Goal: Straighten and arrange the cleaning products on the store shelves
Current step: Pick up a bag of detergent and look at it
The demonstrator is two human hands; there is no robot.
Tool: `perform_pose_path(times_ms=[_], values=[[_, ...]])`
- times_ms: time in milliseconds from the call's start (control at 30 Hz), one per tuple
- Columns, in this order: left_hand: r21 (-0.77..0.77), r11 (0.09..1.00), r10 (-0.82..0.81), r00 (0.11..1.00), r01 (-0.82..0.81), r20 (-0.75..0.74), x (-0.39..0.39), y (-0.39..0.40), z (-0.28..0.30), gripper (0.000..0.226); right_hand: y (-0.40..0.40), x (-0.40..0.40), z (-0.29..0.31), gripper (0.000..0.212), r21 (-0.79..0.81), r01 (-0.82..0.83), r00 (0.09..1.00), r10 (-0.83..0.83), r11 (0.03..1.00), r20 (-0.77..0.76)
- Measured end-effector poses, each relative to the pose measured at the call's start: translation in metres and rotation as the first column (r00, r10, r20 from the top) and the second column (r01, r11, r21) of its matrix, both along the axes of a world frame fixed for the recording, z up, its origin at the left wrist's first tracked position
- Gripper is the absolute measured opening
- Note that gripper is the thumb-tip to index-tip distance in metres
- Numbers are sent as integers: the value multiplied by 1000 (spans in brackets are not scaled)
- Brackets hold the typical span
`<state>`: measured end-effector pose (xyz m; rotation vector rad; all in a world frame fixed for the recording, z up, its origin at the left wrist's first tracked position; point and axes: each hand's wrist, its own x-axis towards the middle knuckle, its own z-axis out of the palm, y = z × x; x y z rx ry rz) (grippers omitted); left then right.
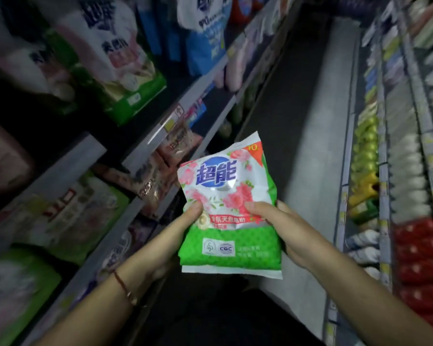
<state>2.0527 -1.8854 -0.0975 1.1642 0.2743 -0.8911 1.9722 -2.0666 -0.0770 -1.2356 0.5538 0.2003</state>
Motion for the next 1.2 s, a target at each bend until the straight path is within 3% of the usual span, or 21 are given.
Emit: perform_pose_path(times_ms=[167, 300, 433, 533, 600, 667, 767, 867, 1000, 1200], values=[[25, 997, -75, 996, 74, 43, -11, 4, -8, 29, -2, -9, -24, 52, 149, 52, 996, -40, 987, -83], [211, 972, -156, 961, 107, 229, -13, 14, 6, 60, 14, -1, -46, 53, 310, 181, 976, -131, 933, -176], [526, 839, -425, 771, 139, 474, -18, 13, 37, 47, 37, 9, -59, 52, 455, 300, 948, -212, 838, -236], [576, 801, -539, 615, 163, 575, -26, 14, 48, 54, 52, 10, -58, 26, 549, 249, 969, -203, 798, -143], [589, 797, -545, 580, 135, 605, -28, 13, 48, 61, 61, 10, -53, 19, 606, 219, 972, -223, 765, -69], [577, 808, -522, 594, 117, 611, -28, 14, 44, 62, 63, 13, -54, 28, 651, 238, 962, -267, 721, -57], [537, 833, -487, 640, 134, 594, -28, 16, 36, 66, 47, 10, -67, 40, 620, 231, 973, -178, 750, -148], [475, 865, -445, 681, 160, 581, -29, 14, 26, 75, 23, 3, -74, 53, 481, 246, 963, -156, 841, -220], [360, 915, -355, 781, 179, 514, -31, -2, 5, 77, 4, -1, -61, 62, 218, 191, 976, -163, 957, -142], [237, 971, -96, 913, -1, 397, -23, -38, -22, 58, -23, -6, -43, 51, 178, 264, 962, -246, 948, -114]])
